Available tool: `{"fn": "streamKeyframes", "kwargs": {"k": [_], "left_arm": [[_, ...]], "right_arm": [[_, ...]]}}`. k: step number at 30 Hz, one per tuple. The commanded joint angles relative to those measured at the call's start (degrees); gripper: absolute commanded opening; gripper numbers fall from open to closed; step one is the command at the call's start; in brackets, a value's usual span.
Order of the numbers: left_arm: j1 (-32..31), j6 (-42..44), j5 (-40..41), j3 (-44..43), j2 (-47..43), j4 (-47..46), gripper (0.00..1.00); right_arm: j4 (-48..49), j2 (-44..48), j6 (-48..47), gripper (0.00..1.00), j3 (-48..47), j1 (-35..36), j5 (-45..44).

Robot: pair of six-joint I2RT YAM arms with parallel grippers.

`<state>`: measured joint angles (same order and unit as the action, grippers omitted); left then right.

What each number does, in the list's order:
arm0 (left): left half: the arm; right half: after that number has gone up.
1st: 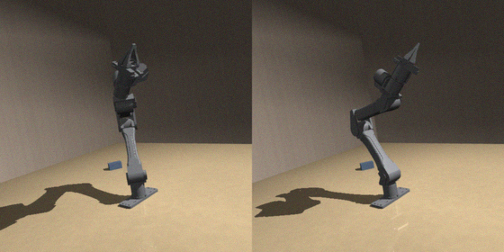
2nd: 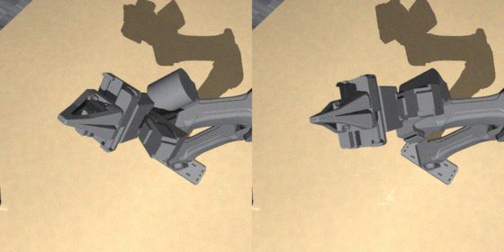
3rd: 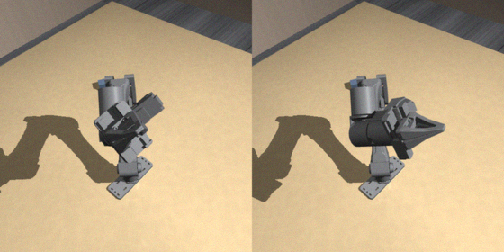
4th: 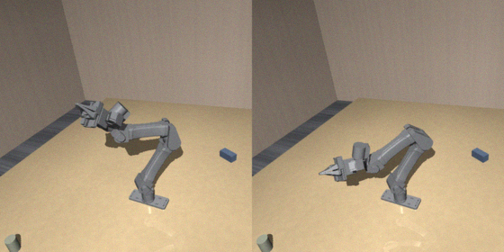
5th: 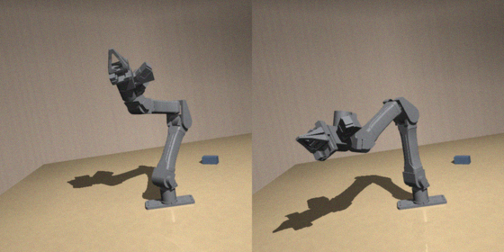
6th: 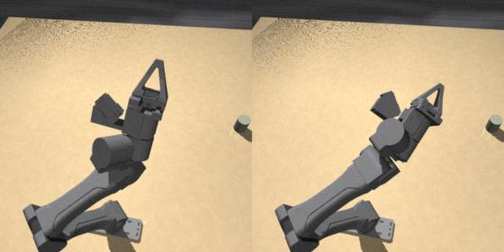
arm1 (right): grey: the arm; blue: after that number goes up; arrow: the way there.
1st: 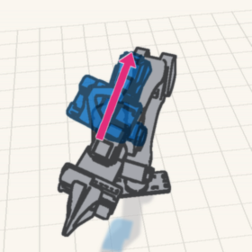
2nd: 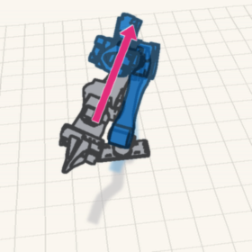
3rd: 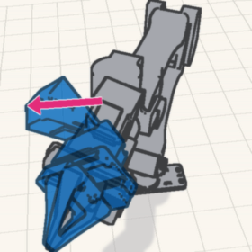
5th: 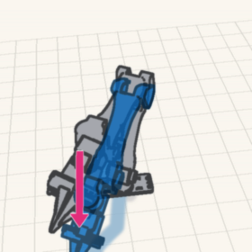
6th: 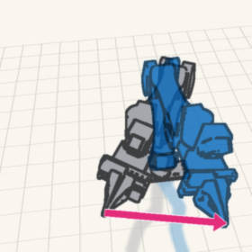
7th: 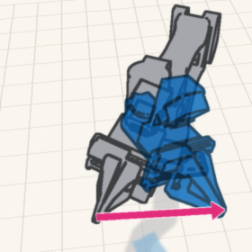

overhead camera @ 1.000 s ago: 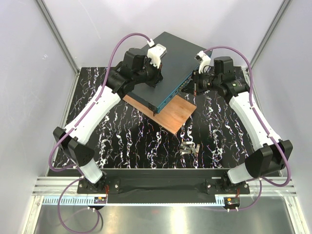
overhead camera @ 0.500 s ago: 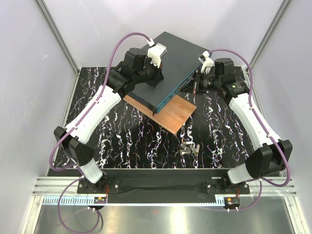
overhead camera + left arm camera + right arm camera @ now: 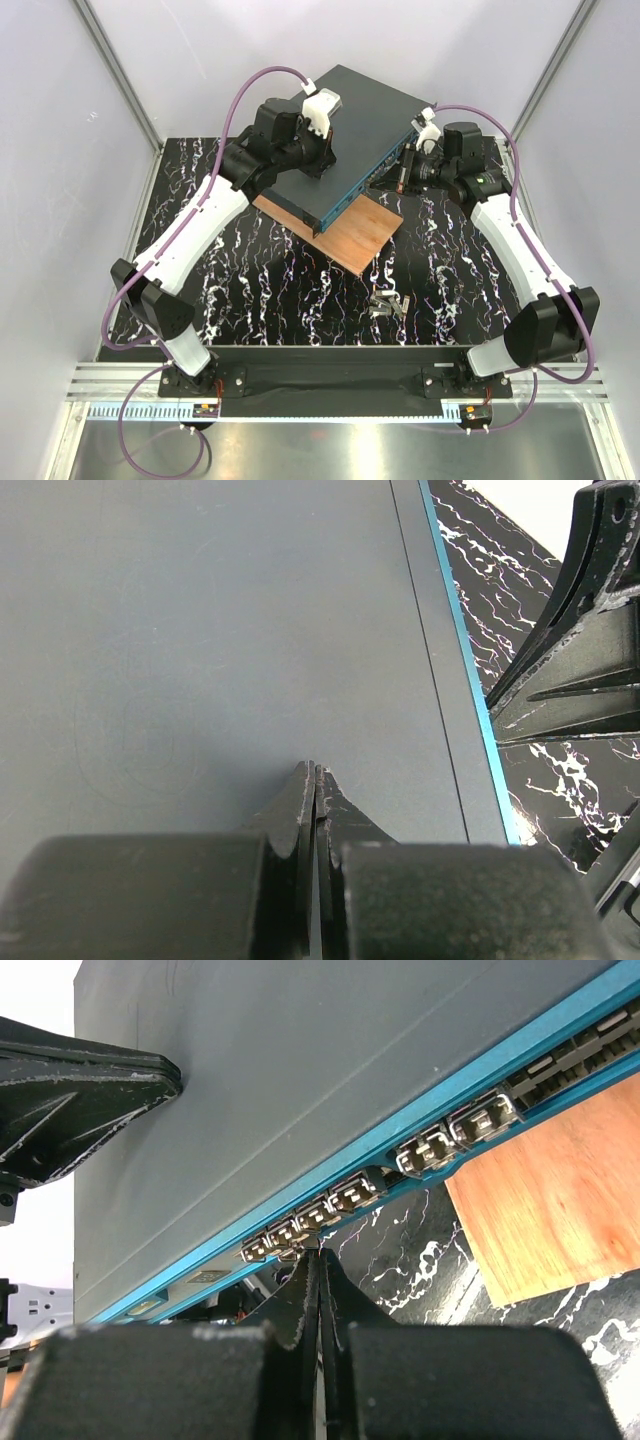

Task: Insert the plug into the switch port

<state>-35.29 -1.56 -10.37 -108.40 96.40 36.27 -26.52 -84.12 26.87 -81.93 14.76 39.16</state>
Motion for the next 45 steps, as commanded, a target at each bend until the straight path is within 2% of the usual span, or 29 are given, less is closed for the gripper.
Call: {"fn": "streamKeyframes", "kwargs": {"k": [1,13,23,29,45], "left_arm": [[0.0,-0.5,-1.3,-0.8,0.4,-2.4,0.00],[0.0,-0.4,-1.2,-1.6,0.9,-2.2,0.00],[0.0,-0.2,-1.1,-1.7,0.6,-2.1,0.00],[0.0,-0.3,-1.2,-1.9,0.8,-2.2,0.00],[0.1,0.1,-1.3,-2.0,0.6,-2.1,0.00]], "right_arm": [[10.2,-0.1,0.9,0.00,1.1,1.4,0.2],[7.5,2.9,-3.1,0.00,4.6,1.2,-0.7],[-1.5,5.1,-12.0,0.00,4.0,1.2,-6.0],[-3.4,5.5,-13.5,0.00,3.2,1.2,-5.5],[-0.2,4.4,-11.1,0.00,-0.4,1.2,-1.4]]}}
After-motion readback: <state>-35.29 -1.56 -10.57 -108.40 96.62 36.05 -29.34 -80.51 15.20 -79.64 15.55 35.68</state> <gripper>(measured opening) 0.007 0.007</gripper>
